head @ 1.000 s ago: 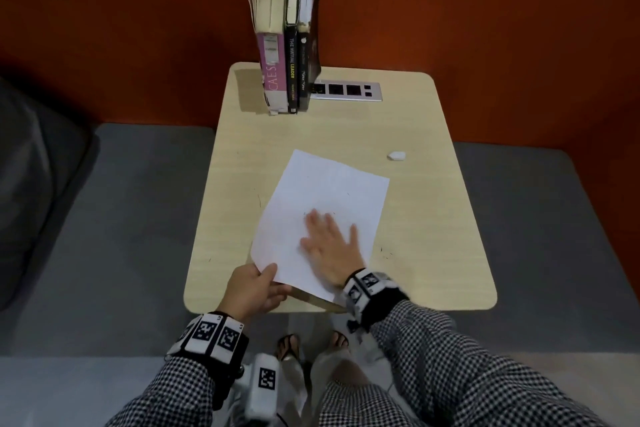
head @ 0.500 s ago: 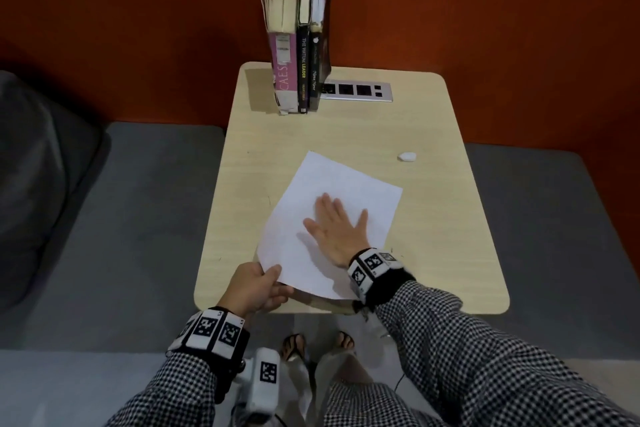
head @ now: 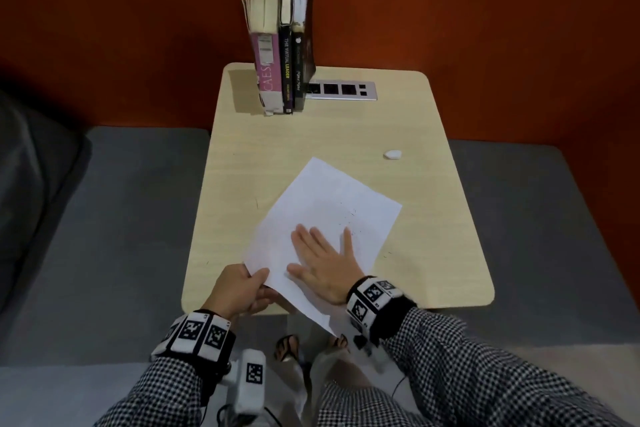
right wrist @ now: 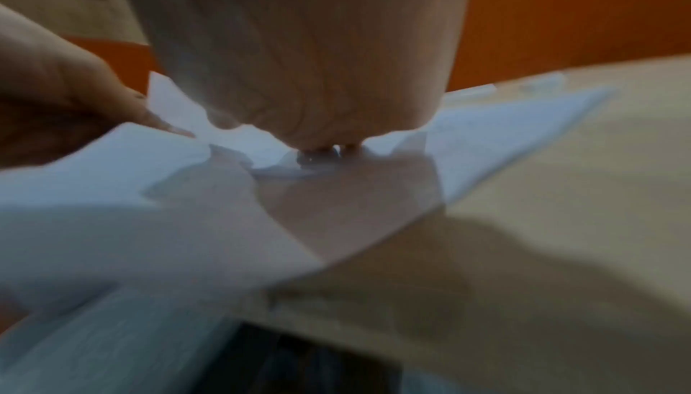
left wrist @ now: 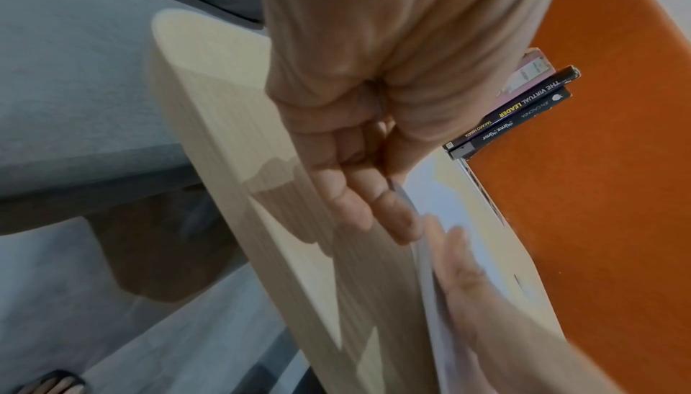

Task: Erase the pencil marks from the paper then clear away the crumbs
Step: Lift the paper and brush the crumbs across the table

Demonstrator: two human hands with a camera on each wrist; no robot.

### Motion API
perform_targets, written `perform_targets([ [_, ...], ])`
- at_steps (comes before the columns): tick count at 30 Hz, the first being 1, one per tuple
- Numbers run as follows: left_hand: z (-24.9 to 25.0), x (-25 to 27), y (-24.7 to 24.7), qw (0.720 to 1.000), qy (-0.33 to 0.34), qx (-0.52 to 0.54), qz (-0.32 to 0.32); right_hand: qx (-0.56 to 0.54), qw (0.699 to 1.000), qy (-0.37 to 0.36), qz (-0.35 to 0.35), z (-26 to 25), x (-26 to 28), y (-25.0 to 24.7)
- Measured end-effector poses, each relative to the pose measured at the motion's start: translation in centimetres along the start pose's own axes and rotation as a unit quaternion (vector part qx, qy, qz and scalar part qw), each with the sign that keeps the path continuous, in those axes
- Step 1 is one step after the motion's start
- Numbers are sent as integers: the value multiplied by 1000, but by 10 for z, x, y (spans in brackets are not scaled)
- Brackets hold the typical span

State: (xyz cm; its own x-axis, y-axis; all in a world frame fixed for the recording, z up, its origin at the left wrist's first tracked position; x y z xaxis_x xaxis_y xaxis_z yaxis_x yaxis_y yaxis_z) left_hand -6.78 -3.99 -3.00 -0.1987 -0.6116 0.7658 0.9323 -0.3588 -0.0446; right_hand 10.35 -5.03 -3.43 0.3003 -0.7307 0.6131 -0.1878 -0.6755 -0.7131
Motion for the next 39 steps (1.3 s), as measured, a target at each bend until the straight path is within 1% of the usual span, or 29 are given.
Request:
perform_targets([
  [1,1,0,0,1000,3,-6,-3,-3,1000,5,0,3,2,6],
  [2,2,0,-1,1000,3,-12,-7,-10,999,30,7,16,2,5],
  [5,2,-3,-7,999,10,-38,-7,-43,989,139,22,64,10,-14],
  [6,1,-4,-8,999,14,-40,-4,-47,988,145,26,67,15,-20],
  [7,1,-6,-7,999,17,-42,-4,-38,991,125,31,59,19,-23],
  [9,1,-6,-3,999,20,-37,-6,-19,998,45,29,14,25,-15],
  [11,3,-3,1,999,21,-33,1,-22,999,-33,-5,-32,27,13],
  [12,4,-2,1,999,21,-33,8,-15,999,-44,-18,-41,27,27],
  [13,3,-2,0,999,20,-33,8,-8,999,-29,-16,-37,26,34],
  [14,2,-1,-1,999,17,-32,3,-1,1000,4,-2,-20,24,33],
  [16,0,-2,-6,999,14,-41,-2,10,996,89,8,27,25,19],
  [17,-1,-3,-8,999,13,-47,-1,-5,992,127,6,50,28,6],
  [18,-1,-3,-8,999,15,-52,1,-30,988,152,11,66,33,-6],
  [19,-2,-3,-8,998,17,-55,3,-48,987,155,19,71,38,-17],
  [20,-2,-3,-7,998,18,-55,5,-43,989,137,26,64,42,-21],
  [21,-2,-4,-6,999,19,-51,4,-17,994,103,30,46,46,-19],
  [22,-3,-5,-4,999,17,-45,1,8,998,59,31,20,51,-10],
  [24,-4,-6,-3,999,12,-39,3,18,999,-39,16,-33,61,23],
  [25,-5,-6,-5,999,7,-33,8,10,998,-62,-3,-45,64,41],
  [26,-4,-5,-5,1000,2,-25,7,2,998,-58,-19,-43,62,53],
  [27,-3,-4,-5,1000,-3,-19,4,-2,999,-39,-22,-31,58,57],
  [29,1,-1,-7,1000,-4,-30,-6,1,1000,19,3,6,50,50],
  [31,6,3,-8,999,10,-31,-12,-24,996,76,30,41,46,35],
  [33,11,11,-2,999,21,27,-14,-41,994,93,41,57,44,29],
  [35,14,18,10,997,23,59,-30,-52,993,94,41,55,43,31],
  [37,13,20,22,999,9,8,-40,-66,992,102,45,51,42,30],
  [39,10,18,31,993,17,-106,-41,-83,990,104,49,45,45,24],
])
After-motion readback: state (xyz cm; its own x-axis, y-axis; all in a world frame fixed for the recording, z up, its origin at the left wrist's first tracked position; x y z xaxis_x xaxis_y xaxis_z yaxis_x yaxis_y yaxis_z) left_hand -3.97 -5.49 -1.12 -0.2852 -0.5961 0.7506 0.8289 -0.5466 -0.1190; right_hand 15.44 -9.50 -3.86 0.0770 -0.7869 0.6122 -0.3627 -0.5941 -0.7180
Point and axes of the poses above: each hand's wrist, its own x-axis away from the middle knuckle, its own y-axis out of the palm, z = x × y, the point moved 4 cm from there along -x, towards the middle knuckle, and after that the axes turned 8 degrees about -z, right-handed, at the moved point
